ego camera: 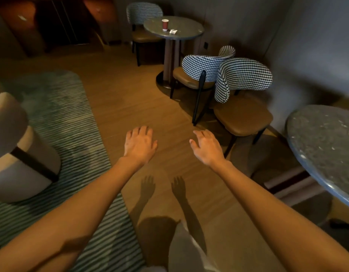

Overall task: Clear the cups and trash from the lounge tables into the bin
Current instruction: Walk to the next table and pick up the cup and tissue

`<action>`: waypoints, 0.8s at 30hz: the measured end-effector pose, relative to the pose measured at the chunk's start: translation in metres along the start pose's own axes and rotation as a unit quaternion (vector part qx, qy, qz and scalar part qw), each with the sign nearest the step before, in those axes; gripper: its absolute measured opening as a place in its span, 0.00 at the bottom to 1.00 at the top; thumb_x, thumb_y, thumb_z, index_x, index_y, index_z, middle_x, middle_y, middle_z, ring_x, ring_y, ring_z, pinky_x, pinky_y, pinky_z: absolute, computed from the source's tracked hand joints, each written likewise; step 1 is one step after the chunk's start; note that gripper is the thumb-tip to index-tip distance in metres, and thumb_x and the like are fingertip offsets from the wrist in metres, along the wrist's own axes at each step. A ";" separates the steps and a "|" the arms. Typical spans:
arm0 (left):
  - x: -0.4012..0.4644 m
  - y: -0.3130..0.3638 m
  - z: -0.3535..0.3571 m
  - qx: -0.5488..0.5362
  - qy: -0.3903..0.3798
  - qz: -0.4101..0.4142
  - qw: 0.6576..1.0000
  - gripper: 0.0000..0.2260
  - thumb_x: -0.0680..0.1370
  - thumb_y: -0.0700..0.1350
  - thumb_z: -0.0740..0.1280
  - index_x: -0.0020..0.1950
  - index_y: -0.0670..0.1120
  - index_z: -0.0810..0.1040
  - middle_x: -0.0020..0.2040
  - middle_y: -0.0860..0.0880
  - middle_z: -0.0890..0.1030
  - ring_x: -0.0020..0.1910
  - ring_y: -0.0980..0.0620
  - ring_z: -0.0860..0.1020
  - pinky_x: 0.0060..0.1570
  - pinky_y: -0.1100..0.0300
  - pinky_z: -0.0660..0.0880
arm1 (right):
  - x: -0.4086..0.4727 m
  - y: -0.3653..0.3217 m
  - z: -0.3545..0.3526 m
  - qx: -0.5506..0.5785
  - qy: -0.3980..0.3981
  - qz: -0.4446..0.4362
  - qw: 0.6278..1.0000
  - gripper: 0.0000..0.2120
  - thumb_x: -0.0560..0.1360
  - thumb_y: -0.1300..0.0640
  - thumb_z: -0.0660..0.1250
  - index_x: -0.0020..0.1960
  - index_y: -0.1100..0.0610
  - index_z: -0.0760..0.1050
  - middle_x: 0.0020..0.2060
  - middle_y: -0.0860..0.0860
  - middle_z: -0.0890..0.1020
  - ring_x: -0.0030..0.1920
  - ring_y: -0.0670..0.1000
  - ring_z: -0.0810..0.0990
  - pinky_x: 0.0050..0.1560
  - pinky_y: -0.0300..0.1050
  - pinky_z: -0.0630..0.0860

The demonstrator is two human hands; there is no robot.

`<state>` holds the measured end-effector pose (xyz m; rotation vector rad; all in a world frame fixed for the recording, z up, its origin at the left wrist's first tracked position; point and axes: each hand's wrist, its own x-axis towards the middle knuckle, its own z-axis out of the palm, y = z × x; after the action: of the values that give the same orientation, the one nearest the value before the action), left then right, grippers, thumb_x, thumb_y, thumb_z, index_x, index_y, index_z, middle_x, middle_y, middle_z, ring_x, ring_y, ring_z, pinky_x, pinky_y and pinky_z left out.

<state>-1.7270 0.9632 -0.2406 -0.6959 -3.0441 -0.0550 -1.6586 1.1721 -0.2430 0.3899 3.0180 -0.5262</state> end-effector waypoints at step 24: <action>0.505 -0.154 0.026 -0.011 0.008 -0.075 0.997 0.22 0.79 0.55 0.57 0.70 0.46 0.65 0.70 0.46 0.69 0.68 0.44 0.66 0.65 0.49 0.64 | 0.562 -0.066 -0.005 -0.004 0.001 -0.101 0.995 0.23 0.81 0.49 0.57 0.73 0.59 0.64 0.69 0.56 0.71 0.71 0.55 0.66 0.70 0.50 0.66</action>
<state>-2.2492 1.0449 -0.2585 -0.4637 -3.0787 -0.0974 -2.2187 1.2473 -0.2700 0.0832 3.0794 -0.5240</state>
